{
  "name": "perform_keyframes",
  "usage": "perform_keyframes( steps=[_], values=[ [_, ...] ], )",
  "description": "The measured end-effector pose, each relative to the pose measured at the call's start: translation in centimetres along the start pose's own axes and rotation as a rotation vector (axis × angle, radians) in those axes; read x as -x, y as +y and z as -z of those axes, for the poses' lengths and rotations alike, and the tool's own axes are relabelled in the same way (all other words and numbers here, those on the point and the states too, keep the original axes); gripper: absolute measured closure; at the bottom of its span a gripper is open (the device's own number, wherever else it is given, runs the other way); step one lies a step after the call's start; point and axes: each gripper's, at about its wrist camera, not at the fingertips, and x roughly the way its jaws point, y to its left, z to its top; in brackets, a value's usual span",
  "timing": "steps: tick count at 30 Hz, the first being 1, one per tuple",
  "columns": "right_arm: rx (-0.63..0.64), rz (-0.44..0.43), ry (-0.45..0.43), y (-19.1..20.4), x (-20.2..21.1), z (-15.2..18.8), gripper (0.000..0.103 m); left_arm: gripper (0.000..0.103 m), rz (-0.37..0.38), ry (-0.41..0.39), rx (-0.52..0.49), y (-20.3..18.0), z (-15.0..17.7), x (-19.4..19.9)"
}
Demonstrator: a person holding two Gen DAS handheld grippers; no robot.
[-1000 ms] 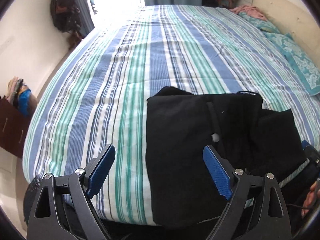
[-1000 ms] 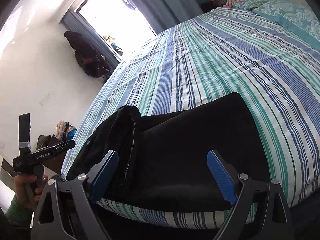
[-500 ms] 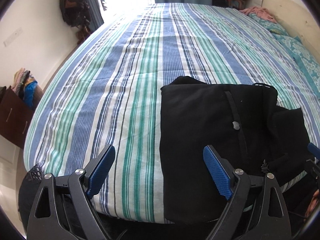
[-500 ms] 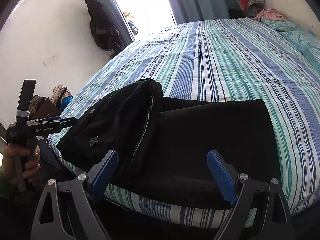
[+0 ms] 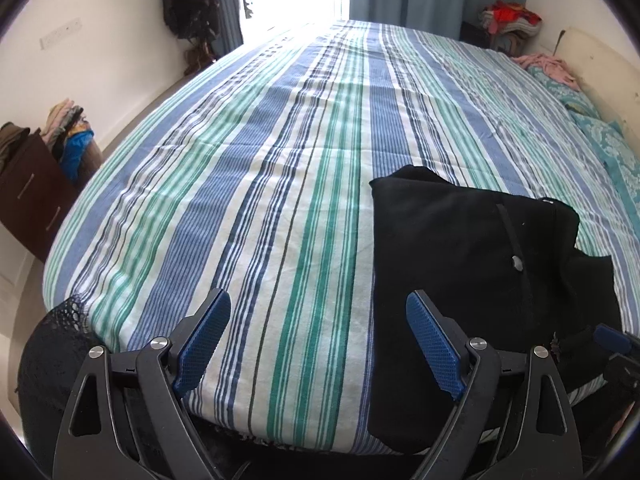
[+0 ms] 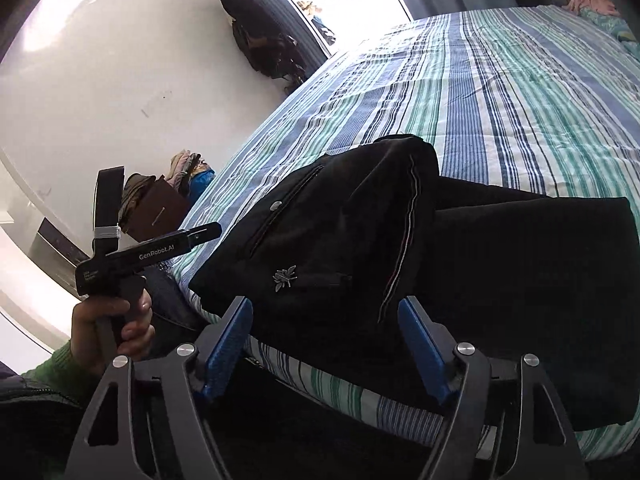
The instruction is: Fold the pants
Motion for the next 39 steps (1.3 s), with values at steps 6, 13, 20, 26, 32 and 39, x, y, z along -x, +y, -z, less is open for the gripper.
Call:
perform_keyframes(
  steps=[6, 13, 20, 26, 32, 39],
  values=[
    [-0.154, -0.065, 0.133, -2.7, -5.2, -3.0, 0.039, 0.012, 0.013, -0.001, -0.015, -0.3, 0.3, -0.3],
    [-0.278, -0.068, 0.119, -4.8, -2.7, -3.3, 0.085, 0.012, 0.021, -0.003, 0.011, 0.6, 0.5, -0.3],
    [-0.42, -0.012, 0.067, -8.9, 0.0, -0.9, 0.052, 0.012, 0.042, 0.003, 0.001, 0.0, 0.4, -0.6],
    [-0.449, -0.061, 0.025, -9.1, -0.3, -1.3, 0.031, 0.012, 0.037, 0.008, 0.002, 0.1, 0.5, -0.6],
    [-0.459, -0.097, 0.092, -8.5, -4.0, -2.3, 0.024, 0.012, 0.035, 0.005, 0.008, 0.3, 0.6, -0.6],
    [-0.508, -0.214, 0.153, -9.0, -7.4, -3.8, 0.023, 0.012, 0.043, 0.009, 0.03, 0.8, 0.6, -0.8]
  ],
)
